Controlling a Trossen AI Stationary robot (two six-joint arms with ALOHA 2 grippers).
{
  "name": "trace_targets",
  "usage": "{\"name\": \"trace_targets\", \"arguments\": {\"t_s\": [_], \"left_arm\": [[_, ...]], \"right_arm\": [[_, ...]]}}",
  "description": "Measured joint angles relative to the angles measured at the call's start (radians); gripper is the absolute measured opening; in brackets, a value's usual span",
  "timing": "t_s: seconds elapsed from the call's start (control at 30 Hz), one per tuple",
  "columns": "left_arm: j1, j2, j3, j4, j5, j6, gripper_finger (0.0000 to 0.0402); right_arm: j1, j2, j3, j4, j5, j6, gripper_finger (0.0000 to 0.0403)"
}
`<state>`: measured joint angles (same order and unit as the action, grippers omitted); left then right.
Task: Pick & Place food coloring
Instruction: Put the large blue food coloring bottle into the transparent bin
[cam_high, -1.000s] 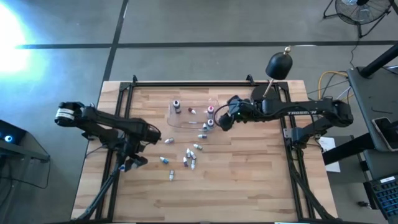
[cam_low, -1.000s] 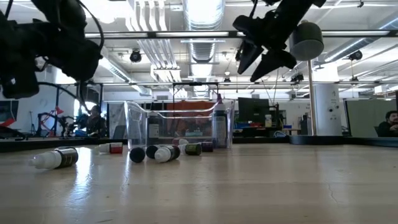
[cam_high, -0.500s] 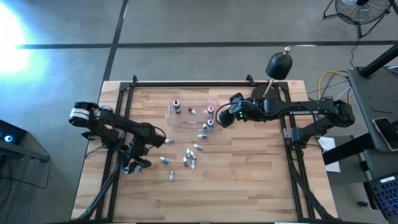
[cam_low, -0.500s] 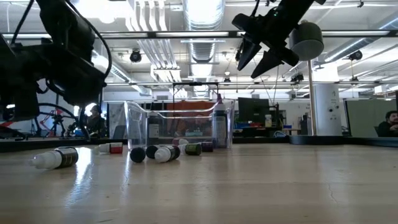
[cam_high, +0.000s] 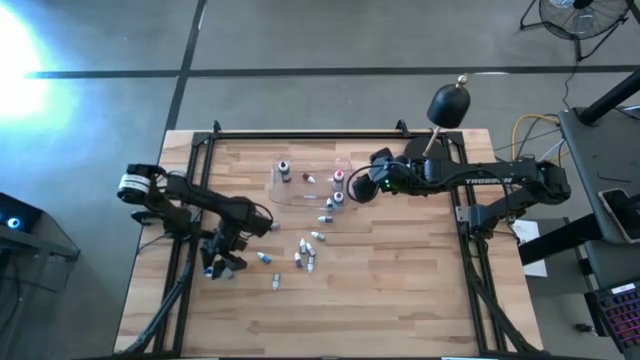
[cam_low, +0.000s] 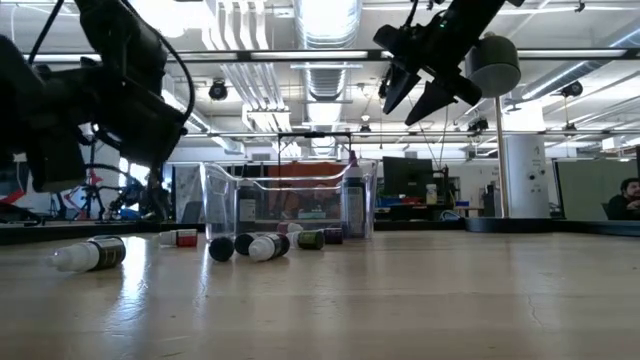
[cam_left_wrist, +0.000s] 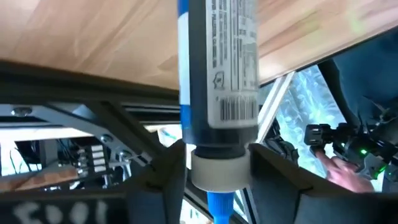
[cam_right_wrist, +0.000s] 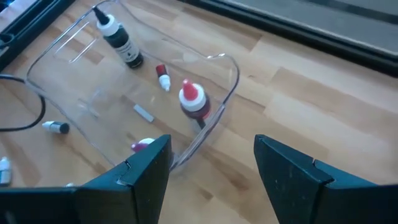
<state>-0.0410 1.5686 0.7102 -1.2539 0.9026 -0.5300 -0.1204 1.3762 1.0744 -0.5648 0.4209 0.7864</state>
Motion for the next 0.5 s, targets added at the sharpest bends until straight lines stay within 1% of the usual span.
{"name": "trace_targets", "arguments": {"t_s": [0.17, 0.33, 0.5], "left_arm": [[0.0, 0.002, 0.043, -0.002, -0.017, 0.003, 0.0171], [0.0, 0.002, 0.069, -0.002, -0.019, -0.016, 0.0176], [0.0, 0.001, 0.071, -0.016, -0.049, -0.019, 0.0176]], "right_arm": [[-0.002, 0.0, 0.0, 0.001, 0.002, -0.003, 0.0224], [-0.008, 0.0, 0.0, 0.001, 0.003, -0.004, 0.0224], [-0.011, 0.0, -0.001, 0.001, 0.003, -0.004, 0.0224]]}}
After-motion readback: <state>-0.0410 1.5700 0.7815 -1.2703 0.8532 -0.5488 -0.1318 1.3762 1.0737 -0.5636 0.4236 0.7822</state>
